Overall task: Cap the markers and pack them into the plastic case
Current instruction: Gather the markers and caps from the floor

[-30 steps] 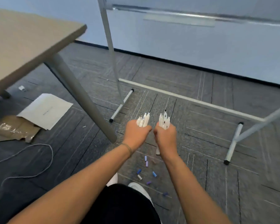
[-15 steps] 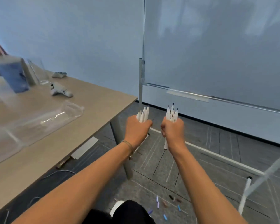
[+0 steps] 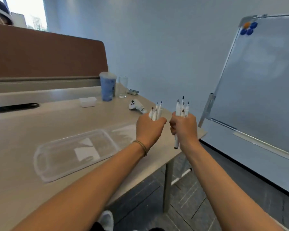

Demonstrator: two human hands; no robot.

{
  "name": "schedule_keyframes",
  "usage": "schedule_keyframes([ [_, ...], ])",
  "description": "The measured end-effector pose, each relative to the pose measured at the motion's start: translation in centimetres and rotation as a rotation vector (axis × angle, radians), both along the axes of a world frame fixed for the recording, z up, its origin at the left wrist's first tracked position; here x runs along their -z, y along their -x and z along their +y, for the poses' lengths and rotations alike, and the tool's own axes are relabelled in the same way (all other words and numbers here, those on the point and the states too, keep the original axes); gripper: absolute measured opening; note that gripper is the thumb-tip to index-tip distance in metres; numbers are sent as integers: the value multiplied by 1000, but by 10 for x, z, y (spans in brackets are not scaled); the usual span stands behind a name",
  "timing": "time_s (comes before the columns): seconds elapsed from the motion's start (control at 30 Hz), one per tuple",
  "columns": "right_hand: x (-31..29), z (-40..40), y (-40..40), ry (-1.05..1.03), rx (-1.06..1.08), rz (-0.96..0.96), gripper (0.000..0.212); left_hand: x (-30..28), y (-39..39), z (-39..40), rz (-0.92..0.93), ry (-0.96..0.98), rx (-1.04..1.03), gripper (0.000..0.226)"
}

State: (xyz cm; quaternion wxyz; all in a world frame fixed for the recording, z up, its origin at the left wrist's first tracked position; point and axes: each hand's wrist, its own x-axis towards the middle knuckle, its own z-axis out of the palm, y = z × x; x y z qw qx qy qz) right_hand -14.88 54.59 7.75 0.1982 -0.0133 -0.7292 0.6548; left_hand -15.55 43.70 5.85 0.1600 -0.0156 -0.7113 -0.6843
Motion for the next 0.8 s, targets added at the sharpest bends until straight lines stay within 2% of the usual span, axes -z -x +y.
schedule_keyframes([
  [0.1, -5, -44, 36, 70, -84, -21, 28, -1, 27, -41, -31, -30, -41, 12],
  [0.3, 0, -114, 107, 96, -255, -172, 15, 2, 84, -120, -252, -124, -14, 12],
  [0.47, 12, -147, 154, 104, -316, -262, 9, 12, 128, -160, -295, -195, -110, 10],
  [0.6, 22, -168, 182, 95, -337, -298, 6, 17, 153, -178, -316, -163, -163, 14],
  [0.8, 36, -191, 217, 52, -358, -368, 7, 16, 182, -196, -353, -15, -277, 17],
])
